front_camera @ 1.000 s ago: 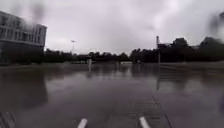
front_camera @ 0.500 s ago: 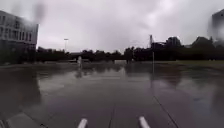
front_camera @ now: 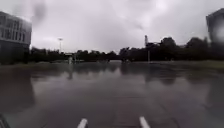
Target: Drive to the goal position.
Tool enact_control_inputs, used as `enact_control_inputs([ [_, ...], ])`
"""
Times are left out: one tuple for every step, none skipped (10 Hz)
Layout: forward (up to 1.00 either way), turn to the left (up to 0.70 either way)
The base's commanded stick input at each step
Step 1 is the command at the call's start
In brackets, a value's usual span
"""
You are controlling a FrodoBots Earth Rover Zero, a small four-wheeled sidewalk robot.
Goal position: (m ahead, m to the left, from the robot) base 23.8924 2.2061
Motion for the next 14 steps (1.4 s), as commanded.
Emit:
enact_control_inputs([
  [1.0, 0.0],
  [1.0, 0.0],
  [1.0, 0.0],
  [1.0, 0.0],
  [1.0, 0.0],
  [1.0, 0.0],
  [1.0, 0.0],
  [1.0, 0.0],
  [1.0, 0.0],
  [1.0, 0.0],
  [1.0, 0.0],
  [1.0, 0.0],
  [1.0, -0.06],
  [1.0, -0.2],
])
